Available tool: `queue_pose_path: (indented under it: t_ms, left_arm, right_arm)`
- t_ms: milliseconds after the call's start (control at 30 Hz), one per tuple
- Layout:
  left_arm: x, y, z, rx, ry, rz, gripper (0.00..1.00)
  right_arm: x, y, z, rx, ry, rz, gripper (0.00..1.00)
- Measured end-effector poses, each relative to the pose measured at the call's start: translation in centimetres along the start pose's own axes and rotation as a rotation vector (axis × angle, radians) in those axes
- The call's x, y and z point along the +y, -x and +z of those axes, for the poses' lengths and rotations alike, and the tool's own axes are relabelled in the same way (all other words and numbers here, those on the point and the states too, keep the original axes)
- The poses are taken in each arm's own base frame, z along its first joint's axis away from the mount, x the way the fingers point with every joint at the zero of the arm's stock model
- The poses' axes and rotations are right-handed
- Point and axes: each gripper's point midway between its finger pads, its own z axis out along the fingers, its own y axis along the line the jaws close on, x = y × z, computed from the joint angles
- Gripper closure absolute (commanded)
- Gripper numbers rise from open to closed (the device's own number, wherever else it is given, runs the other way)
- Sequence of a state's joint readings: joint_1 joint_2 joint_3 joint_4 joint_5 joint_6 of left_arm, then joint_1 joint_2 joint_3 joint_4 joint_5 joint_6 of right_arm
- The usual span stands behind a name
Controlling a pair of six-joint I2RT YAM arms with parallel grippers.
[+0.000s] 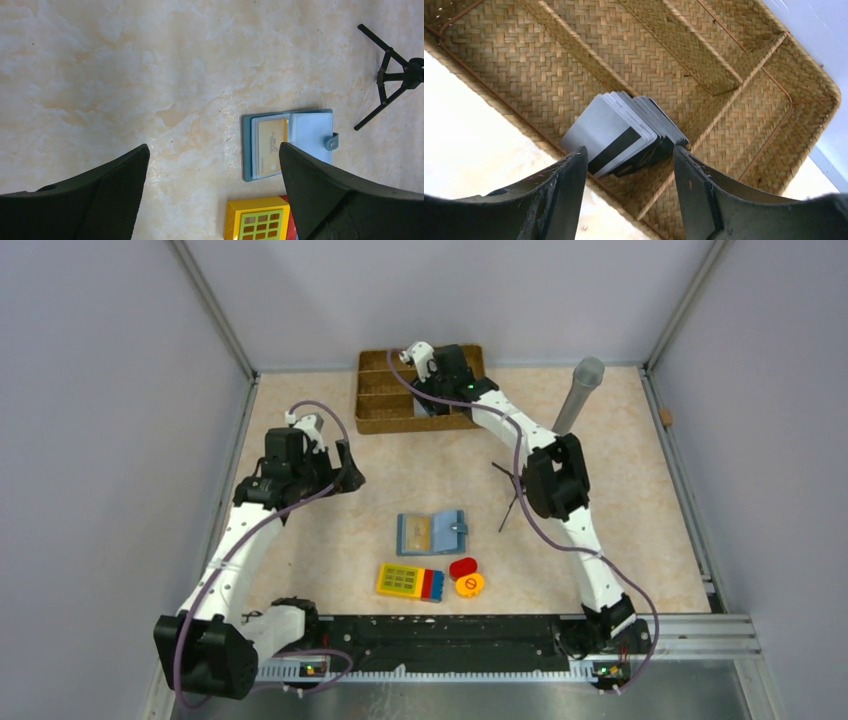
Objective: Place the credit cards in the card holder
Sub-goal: Move the storage box to the center of the board.
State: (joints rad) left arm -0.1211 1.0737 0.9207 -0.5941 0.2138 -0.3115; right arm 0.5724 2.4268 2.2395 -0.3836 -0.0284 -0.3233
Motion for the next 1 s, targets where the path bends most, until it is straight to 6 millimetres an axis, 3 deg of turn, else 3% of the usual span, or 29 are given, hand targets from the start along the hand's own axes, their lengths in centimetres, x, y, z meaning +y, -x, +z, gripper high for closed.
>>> queue_pose_path:
  t_ms: [233, 400, 567, 733, 1000]
  left_arm:
    - [0.0, 0.2, 0.1, -0.001, -0.022, -0.011, 0.01]
    - [0.0, -0.1, 0.4, 0.014, -0.031, -0.018, 0.01]
    - [0.0, -0.2, 0.5, 0.02, -0.039, -0.023, 0.01]
    - [0.0, -0.6, 0.8, 0.04, -0.047, -0.032, 0.01]
    - [0.0, -0.7, 0.9, 0.048, -0.058, -0.041, 0.01]
  right_arm:
    - [0.1, -1.0, 2.4, -0.007, 0.05, -0.025, 0.28]
    - [0.3, -1.9, 3.6, -0.005, 0.073, -0.05, 0.28]
    - [-0.4, -1.6, 3.9, -0.019, 0.065, -0.061, 0.37]
    - [-1.2, -1.8, 4.1, -0.026, 0.053, -0.065, 0.54]
    - [-1.0, -1.2, 4.1, -0.045, 0.066, -0.062, 0.76]
